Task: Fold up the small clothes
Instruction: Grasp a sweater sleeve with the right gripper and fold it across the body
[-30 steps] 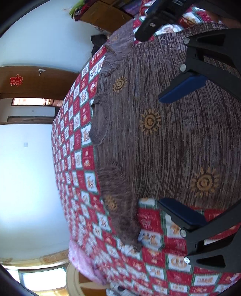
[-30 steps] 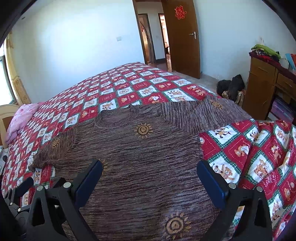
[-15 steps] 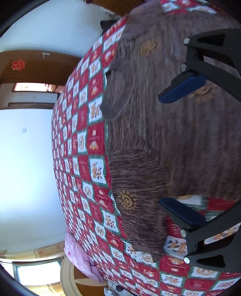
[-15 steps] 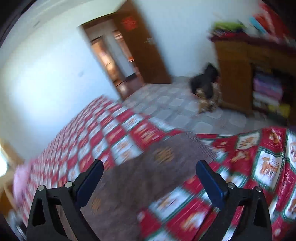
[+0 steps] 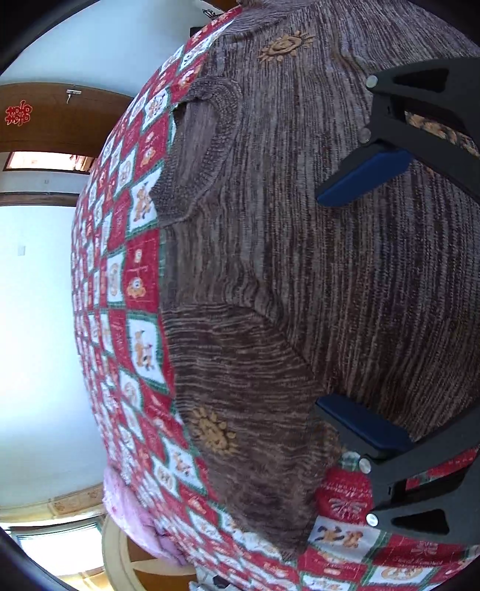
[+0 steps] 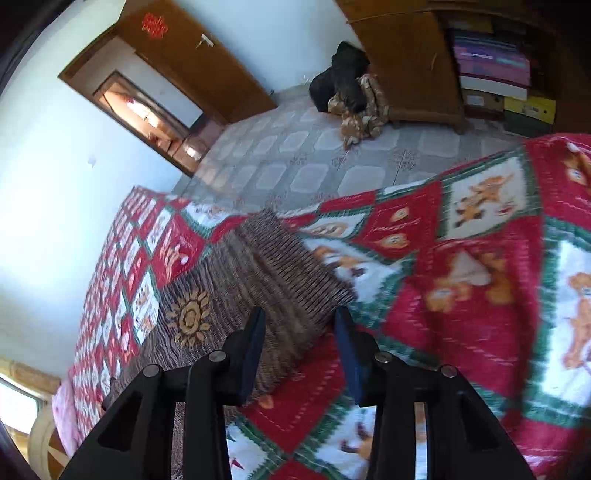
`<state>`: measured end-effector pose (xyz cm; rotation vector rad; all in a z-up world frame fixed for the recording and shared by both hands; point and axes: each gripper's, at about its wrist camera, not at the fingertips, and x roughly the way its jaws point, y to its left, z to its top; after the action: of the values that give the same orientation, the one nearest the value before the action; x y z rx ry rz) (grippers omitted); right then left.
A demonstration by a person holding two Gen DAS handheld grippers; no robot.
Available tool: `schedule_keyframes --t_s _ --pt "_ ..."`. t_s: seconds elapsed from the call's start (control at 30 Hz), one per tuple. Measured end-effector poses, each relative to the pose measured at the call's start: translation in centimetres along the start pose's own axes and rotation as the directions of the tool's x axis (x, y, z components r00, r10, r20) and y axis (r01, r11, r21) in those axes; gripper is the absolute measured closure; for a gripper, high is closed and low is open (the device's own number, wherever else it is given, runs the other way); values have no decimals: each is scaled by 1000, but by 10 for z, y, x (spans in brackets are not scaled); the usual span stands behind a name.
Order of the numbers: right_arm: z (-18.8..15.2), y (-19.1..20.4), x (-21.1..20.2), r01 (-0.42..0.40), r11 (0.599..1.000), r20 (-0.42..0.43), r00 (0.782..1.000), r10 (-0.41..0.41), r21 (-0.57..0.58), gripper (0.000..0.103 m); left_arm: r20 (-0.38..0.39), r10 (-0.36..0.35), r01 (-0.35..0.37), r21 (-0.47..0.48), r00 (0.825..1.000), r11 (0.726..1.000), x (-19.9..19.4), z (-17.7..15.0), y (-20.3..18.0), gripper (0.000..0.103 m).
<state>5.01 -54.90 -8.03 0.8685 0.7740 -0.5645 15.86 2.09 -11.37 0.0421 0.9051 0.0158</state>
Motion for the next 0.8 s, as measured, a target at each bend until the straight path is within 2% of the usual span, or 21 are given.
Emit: schedule_keyframes --t_s 0.07,0.2,0.23,0.27,0.3,0.43,0.57,0.67,0.77,0.8 --pt "1 4 5 44 999 12 999 -44 -12 63 1 -12 12 -10 1000 1000 1 1 1 0" --pt "2 4 10 64 998 47 997 -65 17 65 10 -11 11 -7 1000 1000 1 1 1 0" --pt "2 7 12 82 997 54 995 -82 -12 70 10 -12 12 -6 1000 1000 1 1 0 0" --pt "2 10 13 106 993 57 993 -104 -41 93 13 -14 14 -7 1000 1000 2 1 1 0" --pt "1 10 10 121 990 56 992 -117 -67 93 14 -17 17 -10 1000 1000 1 1 2 0" --pt "1 15 -6 92 991 80 993 -84 -99 93 16 -23 24 -14 1000 1000 2 0 3 0" --pt "-8 59 -41 96 964 170 984 -54 -248 93 18 -27 27 -15 999 1000 2 0 3 0" --pt "-17 102 -59 54 934 182 983 11 -353 93 19 -32 32 -19 999 999 2 -1 5 0" --pt "-46 159 -75 -10 872 158 982 100 -489 93 21 -35 36 -21 999 999 2 -1 4 0" --pt "-63 183 -79 -51 838 131 981 144 -543 93 21 -36 37 -22 999 999 2 -1 5 0"
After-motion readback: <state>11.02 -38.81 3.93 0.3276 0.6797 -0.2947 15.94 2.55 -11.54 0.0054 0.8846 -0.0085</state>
